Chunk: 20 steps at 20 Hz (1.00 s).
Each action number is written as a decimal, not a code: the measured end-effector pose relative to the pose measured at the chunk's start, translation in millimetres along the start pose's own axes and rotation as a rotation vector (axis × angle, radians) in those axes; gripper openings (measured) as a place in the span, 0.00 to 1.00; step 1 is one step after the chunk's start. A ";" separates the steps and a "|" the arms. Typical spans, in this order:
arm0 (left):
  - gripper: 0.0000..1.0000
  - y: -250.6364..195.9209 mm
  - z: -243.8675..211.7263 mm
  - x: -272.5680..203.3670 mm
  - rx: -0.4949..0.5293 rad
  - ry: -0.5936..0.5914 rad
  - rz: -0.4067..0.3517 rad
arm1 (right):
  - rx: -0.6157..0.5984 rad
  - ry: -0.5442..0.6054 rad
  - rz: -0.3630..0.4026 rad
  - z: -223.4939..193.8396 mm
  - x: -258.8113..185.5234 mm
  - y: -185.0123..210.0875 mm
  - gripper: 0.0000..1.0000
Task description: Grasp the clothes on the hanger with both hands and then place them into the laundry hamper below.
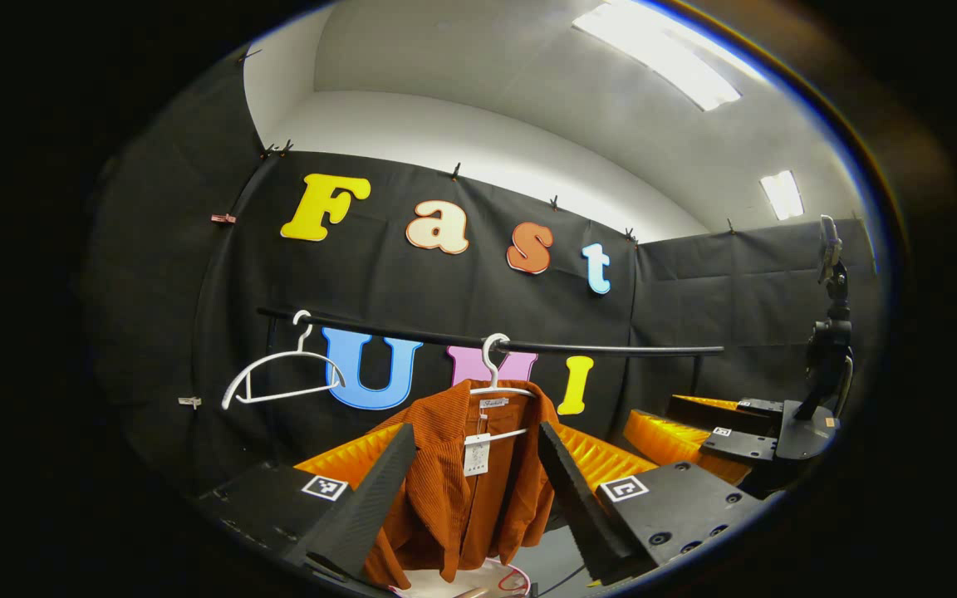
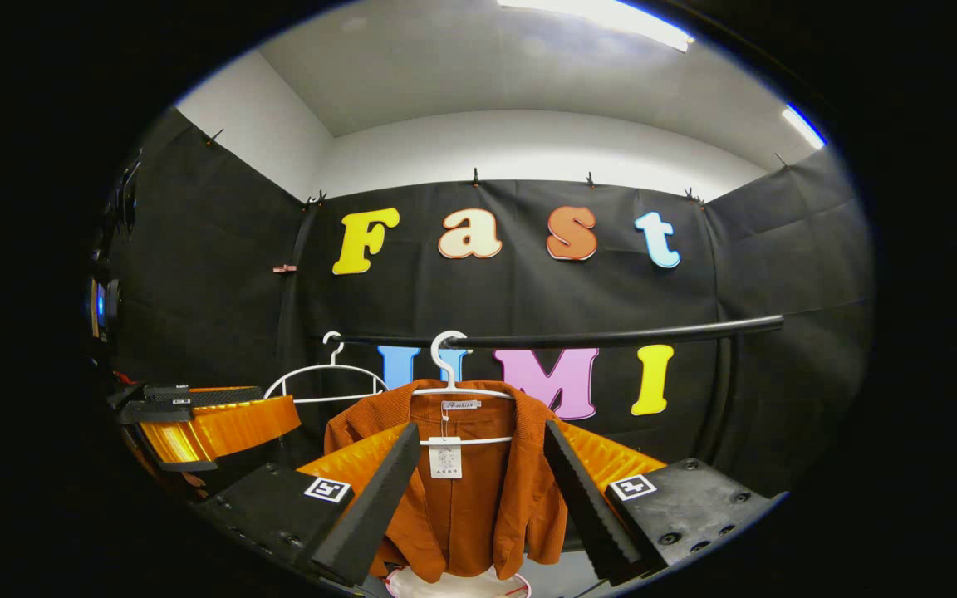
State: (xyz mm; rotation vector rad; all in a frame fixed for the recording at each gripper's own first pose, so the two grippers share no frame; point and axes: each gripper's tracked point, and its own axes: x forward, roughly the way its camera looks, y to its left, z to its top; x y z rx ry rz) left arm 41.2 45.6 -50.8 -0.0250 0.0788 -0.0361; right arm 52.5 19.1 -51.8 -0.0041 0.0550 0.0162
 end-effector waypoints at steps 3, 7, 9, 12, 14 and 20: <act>0.94 -2.9 -15.1 24.2 0.012 0.002 0.026 | -0.005 -0.002 0.042 -13.8 27.9 -12.4 0.97; 0.94 1.9 -40.5 46.6 0.012 0.006 0.090 | 0.018 -0.017 0.119 -36.0 52.3 -18.8 0.97; 0.94 8.8 -51.5 56.2 0.011 0.005 0.128 | 0.022 -0.024 0.133 -46.7 61.0 -26.4 0.97; 0.94 13.7 -69.2 70.0 -0.016 0.014 0.145 | 0.008 -0.023 0.146 -64.6 75.0 -36.1 0.97; 0.95 17.9 -82.6 78.5 -0.036 0.027 0.148 | -0.006 -0.004 0.152 -81.3 84.2 -43.8 0.97; 0.94 52.9 -121.8 97.4 -0.027 0.095 0.242 | 0.006 0.099 0.151 -130.0 107.1 -65.7 0.97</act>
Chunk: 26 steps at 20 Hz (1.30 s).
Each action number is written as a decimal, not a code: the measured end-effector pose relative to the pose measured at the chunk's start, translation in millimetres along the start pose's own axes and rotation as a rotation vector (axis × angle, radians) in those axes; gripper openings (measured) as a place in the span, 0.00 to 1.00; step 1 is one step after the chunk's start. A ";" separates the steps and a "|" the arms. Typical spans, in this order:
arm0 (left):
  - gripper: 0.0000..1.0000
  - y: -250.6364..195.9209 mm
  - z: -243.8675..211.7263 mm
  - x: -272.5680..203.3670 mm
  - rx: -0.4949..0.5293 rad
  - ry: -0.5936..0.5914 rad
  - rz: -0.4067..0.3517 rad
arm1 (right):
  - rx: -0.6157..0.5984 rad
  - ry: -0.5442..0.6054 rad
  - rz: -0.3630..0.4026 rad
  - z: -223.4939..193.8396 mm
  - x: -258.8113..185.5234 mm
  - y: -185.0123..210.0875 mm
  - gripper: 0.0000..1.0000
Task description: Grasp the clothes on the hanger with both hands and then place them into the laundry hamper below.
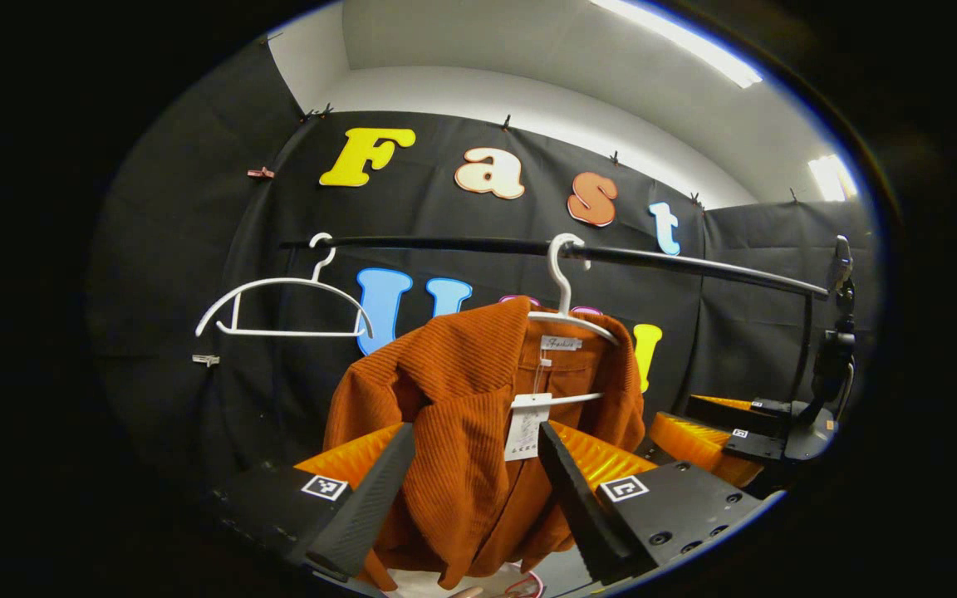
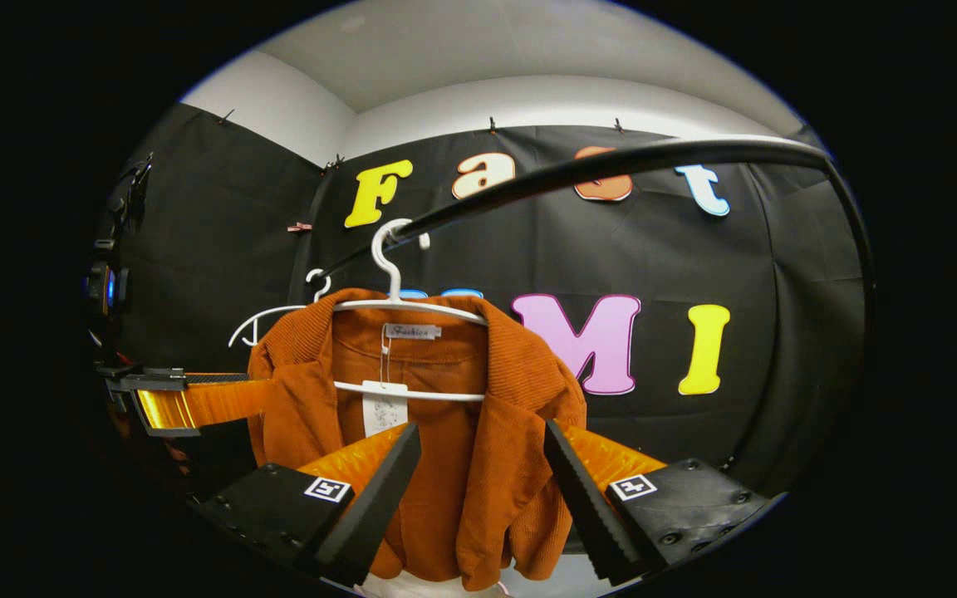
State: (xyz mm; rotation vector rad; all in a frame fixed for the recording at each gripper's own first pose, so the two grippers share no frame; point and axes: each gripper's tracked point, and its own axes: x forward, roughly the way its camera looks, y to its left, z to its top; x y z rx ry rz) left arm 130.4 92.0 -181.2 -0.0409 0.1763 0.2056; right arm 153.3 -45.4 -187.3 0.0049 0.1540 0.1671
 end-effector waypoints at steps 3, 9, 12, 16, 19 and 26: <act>0.95 2.6 -20.2 9.2 -0.026 0.052 0.007 | -0.003 0.032 0.016 -11.7 8.0 -1.2 0.97; 0.94 1.1 -43.4 25.3 -0.085 0.103 0.013 | 0.004 0.055 0.045 -25.7 26.0 -5.6 0.97; 0.94 -5.5 -42.5 37.4 -0.118 0.099 -0.001 | 0.049 0.085 0.045 -36.2 35.1 -14.2 0.97; 0.94 -22.3 -44.7 56.7 -0.127 0.104 -0.025 | 0.094 0.116 0.023 -50.4 41.9 -34.5 0.97; 0.94 -29.5 -44.4 68.5 -0.116 0.096 -0.018 | 0.117 0.121 0.019 -54.7 49.8 -43.3 0.99; 0.94 -25.9 -47.5 85.0 -0.115 0.090 0.038 | 0.202 0.131 0.089 -61.9 67.4 -29.0 0.98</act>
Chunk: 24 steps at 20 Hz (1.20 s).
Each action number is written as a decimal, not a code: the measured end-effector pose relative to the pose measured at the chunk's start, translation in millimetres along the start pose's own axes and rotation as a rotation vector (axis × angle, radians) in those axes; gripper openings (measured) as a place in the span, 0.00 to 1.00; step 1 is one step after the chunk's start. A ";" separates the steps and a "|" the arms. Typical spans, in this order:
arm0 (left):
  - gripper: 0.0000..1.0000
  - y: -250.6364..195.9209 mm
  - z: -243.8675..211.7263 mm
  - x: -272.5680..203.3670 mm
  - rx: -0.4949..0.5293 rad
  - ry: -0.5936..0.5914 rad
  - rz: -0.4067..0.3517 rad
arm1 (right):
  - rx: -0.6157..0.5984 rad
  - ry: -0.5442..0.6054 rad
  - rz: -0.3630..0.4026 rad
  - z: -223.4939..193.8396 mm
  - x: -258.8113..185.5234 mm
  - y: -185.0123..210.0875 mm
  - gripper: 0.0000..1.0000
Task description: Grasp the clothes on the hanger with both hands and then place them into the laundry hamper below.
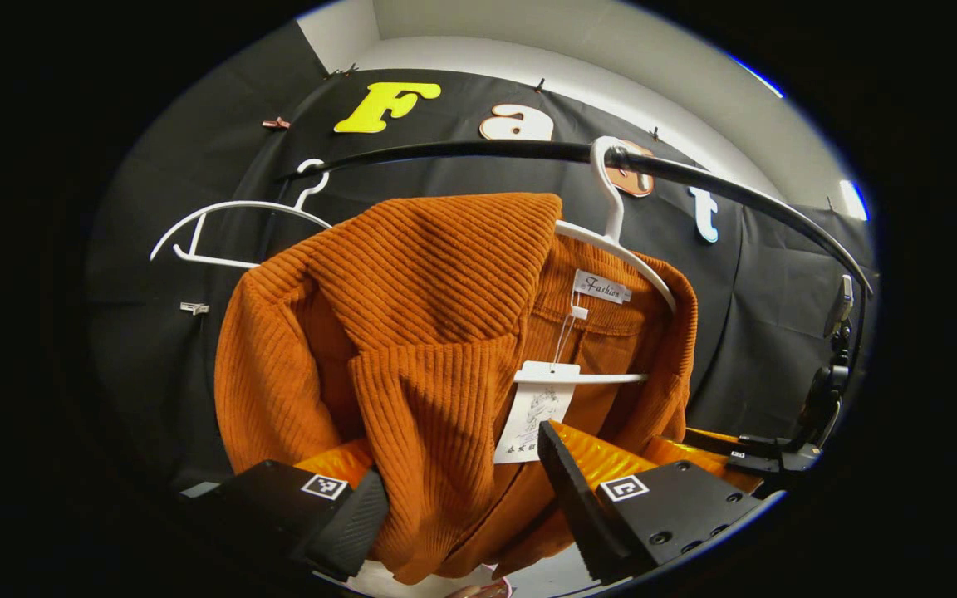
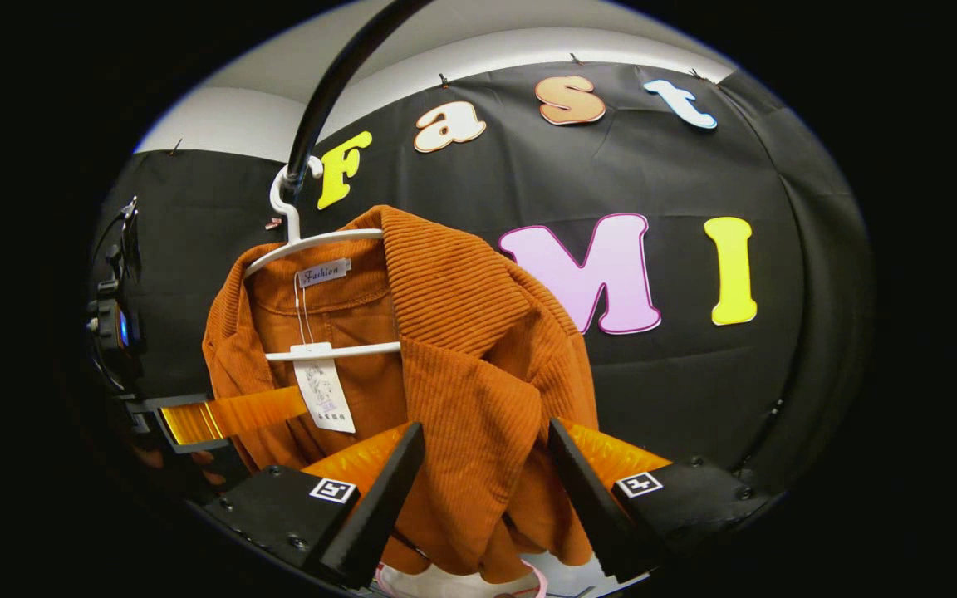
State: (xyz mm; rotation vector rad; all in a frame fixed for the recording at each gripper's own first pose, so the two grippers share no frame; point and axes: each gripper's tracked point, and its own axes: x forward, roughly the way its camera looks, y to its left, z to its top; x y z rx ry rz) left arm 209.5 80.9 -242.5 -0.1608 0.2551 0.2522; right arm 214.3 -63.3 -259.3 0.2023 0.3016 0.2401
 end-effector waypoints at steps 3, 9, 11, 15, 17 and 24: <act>0.94 3.5 -2.1 3.6 0.006 0.007 0.018 | 0.019 0.002 0.048 -2.7 9.8 18.4 0.97; 0.94 12.1 2.7 7.9 -0.016 -0.026 0.090 | 0.034 -0.002 -0.030 -6.2 44.4 6.9 0.98; 0.92 12.1 1.9 10.8 -0.004 -0.021 0.096 | 0.027 -0.006 -0.040 -1.3 51.6 0.0 0.76; 0.44 36.7 3.5 6.7 -0.037 -0.019 0.172 | -0.036 -0.006 -0.013 7.1 49.7 -15.8 0.17; 0.08 45.1 6.2 6.7 -0.070 -0.029 0.185 | -0.037 0.001 0.025 10.7 47.2 -19.4 0.17; 0.08 78.5 50.1 -42.2 0.096 -0.111 0.271 | 0.012 -0.078 0.011 49.5 28.9 -62.9 0.16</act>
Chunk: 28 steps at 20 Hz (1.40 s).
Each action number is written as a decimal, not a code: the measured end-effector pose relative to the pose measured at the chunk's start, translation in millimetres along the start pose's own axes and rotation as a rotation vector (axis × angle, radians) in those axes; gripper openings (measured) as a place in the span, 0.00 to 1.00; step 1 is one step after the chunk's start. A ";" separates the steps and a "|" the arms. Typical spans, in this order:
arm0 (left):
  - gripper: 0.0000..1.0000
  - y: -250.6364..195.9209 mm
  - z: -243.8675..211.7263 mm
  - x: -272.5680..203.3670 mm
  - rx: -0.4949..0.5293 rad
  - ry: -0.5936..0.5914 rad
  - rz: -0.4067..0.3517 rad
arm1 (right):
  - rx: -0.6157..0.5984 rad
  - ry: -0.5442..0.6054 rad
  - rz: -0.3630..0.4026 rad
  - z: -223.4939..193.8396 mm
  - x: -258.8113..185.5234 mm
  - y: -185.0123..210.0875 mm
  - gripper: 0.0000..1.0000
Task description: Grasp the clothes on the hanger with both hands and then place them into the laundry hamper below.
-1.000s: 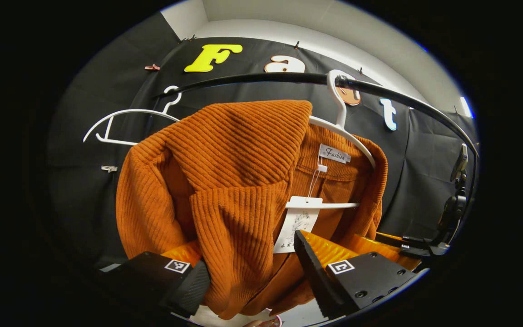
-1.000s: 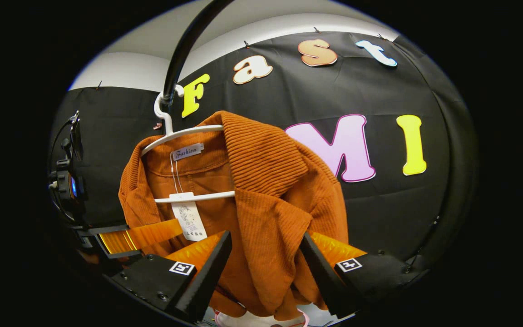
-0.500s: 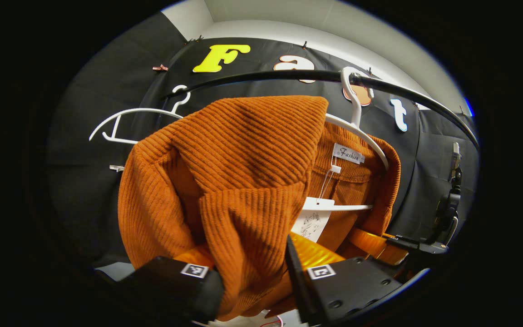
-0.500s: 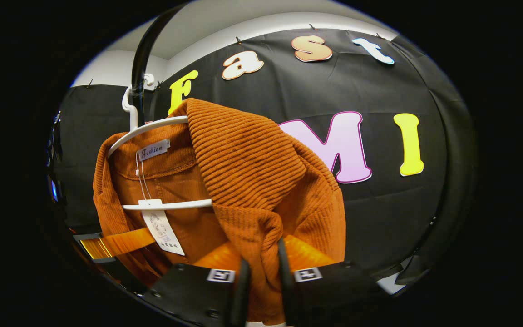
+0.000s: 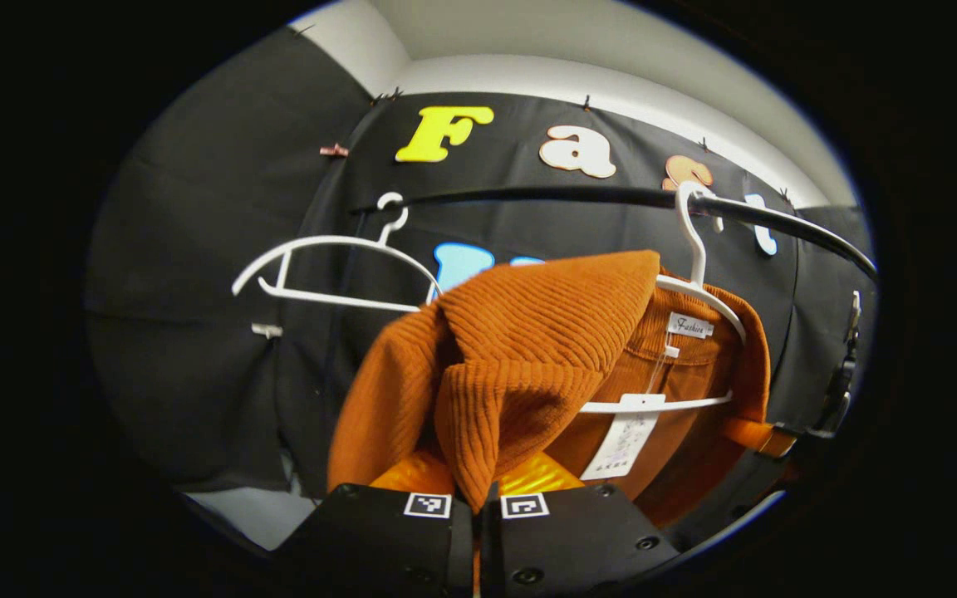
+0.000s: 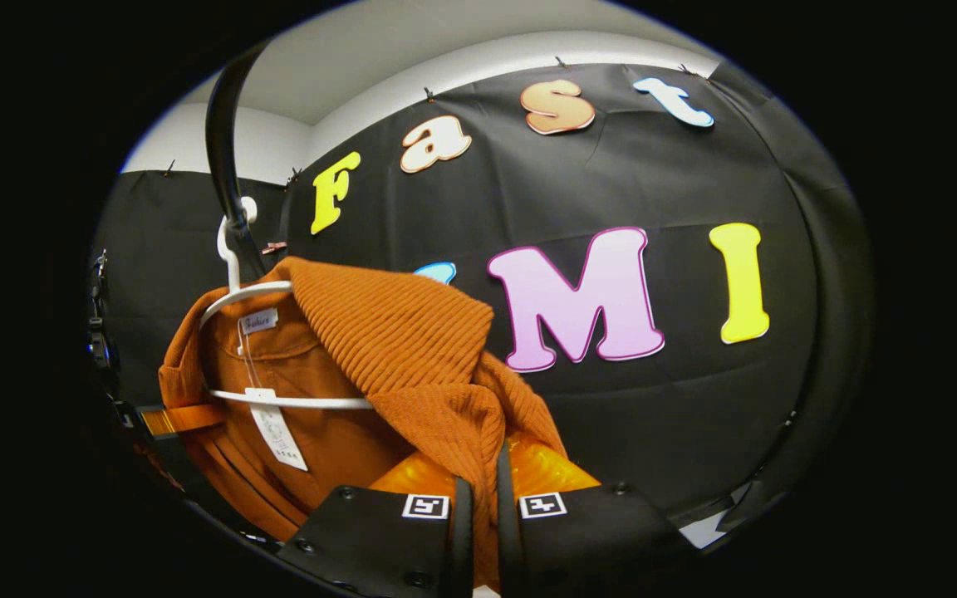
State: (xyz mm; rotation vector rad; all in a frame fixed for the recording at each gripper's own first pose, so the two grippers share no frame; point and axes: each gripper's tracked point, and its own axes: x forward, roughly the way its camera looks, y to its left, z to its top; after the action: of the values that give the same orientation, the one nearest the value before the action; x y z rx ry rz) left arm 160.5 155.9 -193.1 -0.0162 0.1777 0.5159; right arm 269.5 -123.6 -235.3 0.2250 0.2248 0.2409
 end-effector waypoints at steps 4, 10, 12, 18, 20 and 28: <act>0.07 21.2 17.6 -0.5 0.109 -0.018 0.019 | 0.018 -0.082 -0.027 31.2 -0.6 -17.5 0.12; 0.07 24.6 14.0 -10.3 0.044 0.052 -0.062 | -0.004 -0.143 -0.047 62.7 8.5 -23.2 0.12; 0.08 17.7 10.4 -23.7 0.042 0.095 -0.116 | -0.019 -0.149 -0.054 66.0 10.8 -25.0 0.16; 0.07 12.0 41.3 -46.9 0.140 0.082 -0.192 | -0.045 -0.158 -0.077 67.8 19.8 -30.8 0.12; 0.06 13.7 58.5 -46.6 0.112 0.049 -0.212 | -0.035 -0.149 -0.068 66.0 23.8 -30.9 0.21; 0.10 56.6 103.1 16.7 0.135 -0.028 -0.216 | -0.093 -0.158 0.014 78.6 46.1 -14.0 0.12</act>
State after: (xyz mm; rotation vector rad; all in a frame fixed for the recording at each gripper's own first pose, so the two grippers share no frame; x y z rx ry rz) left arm 163.9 219.6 -92.9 0.1026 0.1810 0.2876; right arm 335.4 -140.0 -172.9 0.1526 0.0550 0.2457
